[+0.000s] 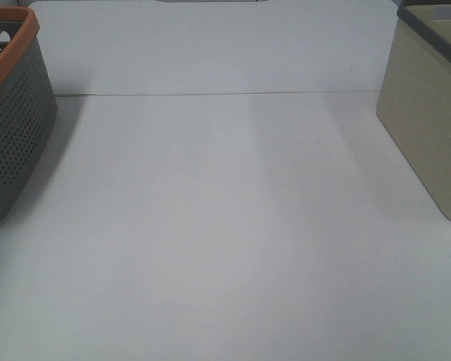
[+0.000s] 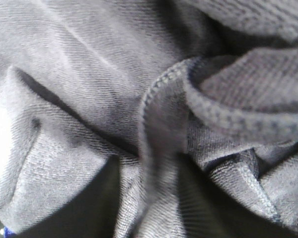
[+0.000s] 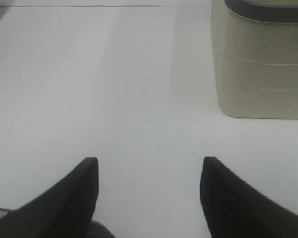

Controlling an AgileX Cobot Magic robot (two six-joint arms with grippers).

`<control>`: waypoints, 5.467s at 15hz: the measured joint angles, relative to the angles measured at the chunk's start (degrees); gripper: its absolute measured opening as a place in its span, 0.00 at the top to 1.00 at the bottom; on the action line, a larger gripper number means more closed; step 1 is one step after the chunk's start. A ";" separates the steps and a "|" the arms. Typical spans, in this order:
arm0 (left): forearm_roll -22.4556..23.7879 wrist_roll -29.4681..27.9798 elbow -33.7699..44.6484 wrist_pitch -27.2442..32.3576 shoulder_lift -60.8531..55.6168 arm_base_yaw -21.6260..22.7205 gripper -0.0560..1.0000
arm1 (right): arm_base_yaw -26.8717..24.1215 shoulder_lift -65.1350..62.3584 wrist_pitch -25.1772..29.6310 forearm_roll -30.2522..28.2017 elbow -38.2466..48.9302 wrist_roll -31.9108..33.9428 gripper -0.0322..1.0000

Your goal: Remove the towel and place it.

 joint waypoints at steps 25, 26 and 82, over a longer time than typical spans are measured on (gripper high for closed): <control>-5.61 -4.70 0.00 13.24 -38.39 0.00 0.95 | 0.00 0.00 0.00 0.00 0.00 0.00 0.38; -6.42 -4.70 0.00 13.24 -40.16 0.00 0.95 | 0.00 0.00 0.00 0.00 0.00 0.00 0.38; -23.38 10.03 -15.87 -6.36 -25.32 -49.96 0.95 | 0.00 82.33 -4.76 96.89 -10.08 -107.49 0.38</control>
